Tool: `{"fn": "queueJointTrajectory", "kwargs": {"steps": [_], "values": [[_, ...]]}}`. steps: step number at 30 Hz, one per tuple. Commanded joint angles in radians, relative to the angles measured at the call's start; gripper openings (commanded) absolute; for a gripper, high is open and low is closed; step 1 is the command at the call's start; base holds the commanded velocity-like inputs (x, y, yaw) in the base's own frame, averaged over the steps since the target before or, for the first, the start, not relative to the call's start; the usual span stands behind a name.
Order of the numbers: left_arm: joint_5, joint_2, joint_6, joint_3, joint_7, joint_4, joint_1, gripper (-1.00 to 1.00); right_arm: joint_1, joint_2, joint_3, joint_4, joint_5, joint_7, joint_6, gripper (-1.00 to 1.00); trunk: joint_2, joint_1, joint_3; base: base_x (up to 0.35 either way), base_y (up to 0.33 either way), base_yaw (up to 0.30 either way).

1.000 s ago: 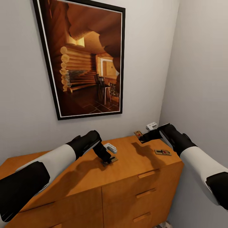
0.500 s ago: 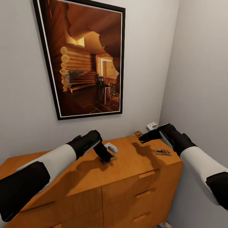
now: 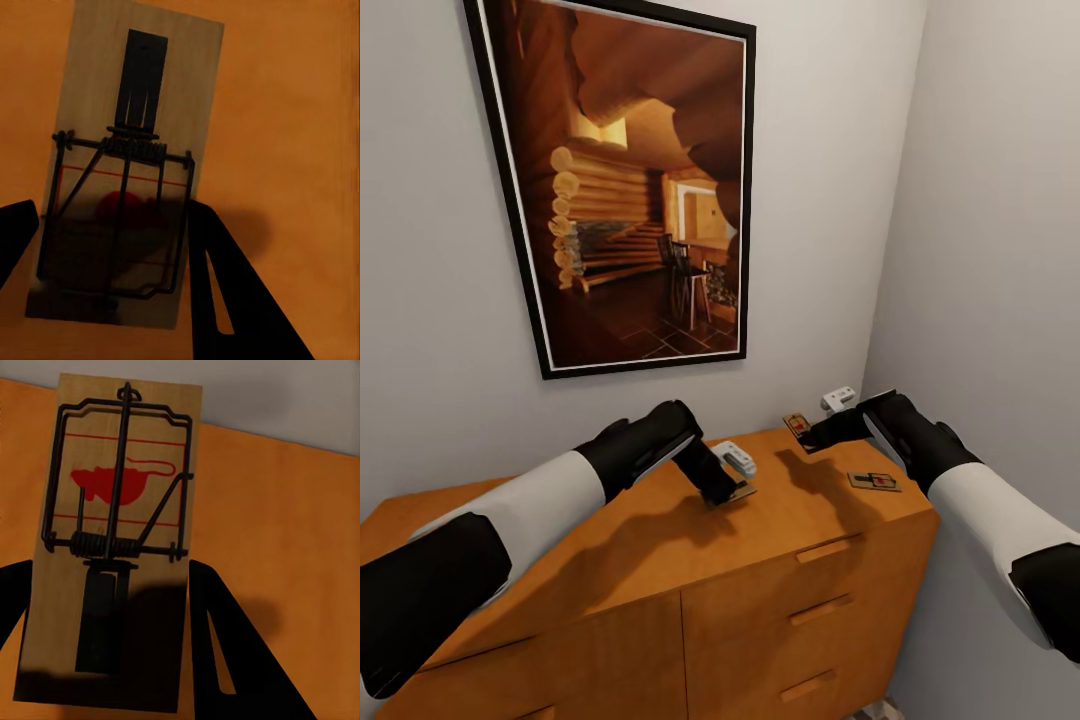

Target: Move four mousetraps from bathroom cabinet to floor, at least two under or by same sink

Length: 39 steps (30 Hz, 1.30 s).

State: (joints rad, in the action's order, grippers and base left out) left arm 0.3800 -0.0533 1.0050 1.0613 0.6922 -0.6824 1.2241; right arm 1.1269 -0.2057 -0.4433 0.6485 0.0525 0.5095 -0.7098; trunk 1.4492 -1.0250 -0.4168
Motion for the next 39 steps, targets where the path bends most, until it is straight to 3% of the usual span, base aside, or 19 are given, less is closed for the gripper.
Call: {"fn": "queueJointTrajectory", "kwargs": {"steps": [1,23,39], "values": [[-0.002,-0.001,0.003,0.002,0.005,0.0,0.001,-1.0,0.001,-0.001,-0.005,0.002,0.009,-0.002,-0.007,-1.0,0.001,0.0,-0.001,0.0,0.0,0.0],[0.0,-0.008,0.011,0.0,0.005,-0.002,0.002,-1.0,0.001,-0.001,-0.005,0.002,0.007,-0.002,-0.004,-1.0,0.001,0.0,-0.001,-0.006,0.0,0.0],[-0.001,-0.011,0.011,0.0,0.003,0.001,0.0,-1.0,0.001,-0.001,-0.005,0.002,0.007,-0.002,-0.005,-1.0,0.001,0.0,-0.001,-0.301,0.0,0.0]]}}
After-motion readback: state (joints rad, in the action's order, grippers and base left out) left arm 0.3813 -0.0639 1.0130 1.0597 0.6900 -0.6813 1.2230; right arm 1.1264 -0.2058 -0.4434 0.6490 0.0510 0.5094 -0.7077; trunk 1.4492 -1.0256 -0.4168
